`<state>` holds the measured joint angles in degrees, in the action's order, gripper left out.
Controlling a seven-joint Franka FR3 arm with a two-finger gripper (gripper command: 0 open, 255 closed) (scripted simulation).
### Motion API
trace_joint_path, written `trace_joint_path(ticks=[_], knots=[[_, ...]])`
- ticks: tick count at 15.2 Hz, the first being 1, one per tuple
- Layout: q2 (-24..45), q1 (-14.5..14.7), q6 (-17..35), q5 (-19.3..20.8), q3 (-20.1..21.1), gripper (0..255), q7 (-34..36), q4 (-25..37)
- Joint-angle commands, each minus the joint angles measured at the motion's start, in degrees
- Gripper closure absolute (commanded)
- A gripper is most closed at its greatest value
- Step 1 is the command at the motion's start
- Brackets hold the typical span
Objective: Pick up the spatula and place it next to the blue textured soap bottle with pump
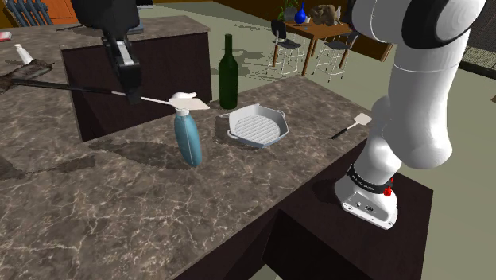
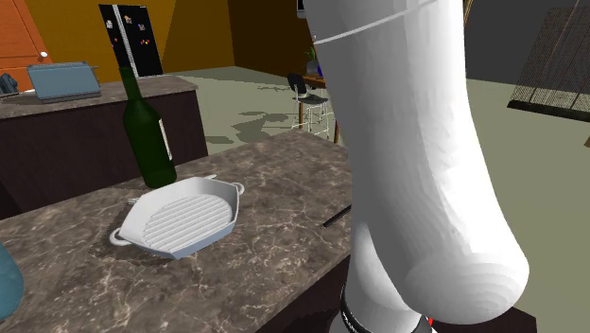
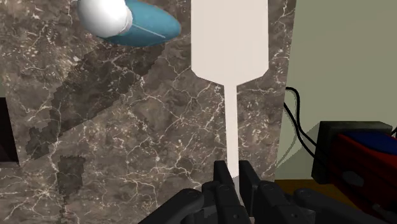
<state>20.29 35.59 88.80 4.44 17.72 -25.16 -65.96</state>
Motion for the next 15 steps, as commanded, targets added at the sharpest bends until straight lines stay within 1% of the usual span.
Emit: trace_joint_path(ticks=[1, 7, 15], knots=[[7.70, 3.09, -3.71, 2.39, 0.18, 255, 1.82, 11.27], [4.70, 1.81, 2.84, 1.44, 0.09, 255, 1.67, 1.74], [2.77, 0.78, 10.13, 0.91, 0.07, 255, 1.56, -7.46]])
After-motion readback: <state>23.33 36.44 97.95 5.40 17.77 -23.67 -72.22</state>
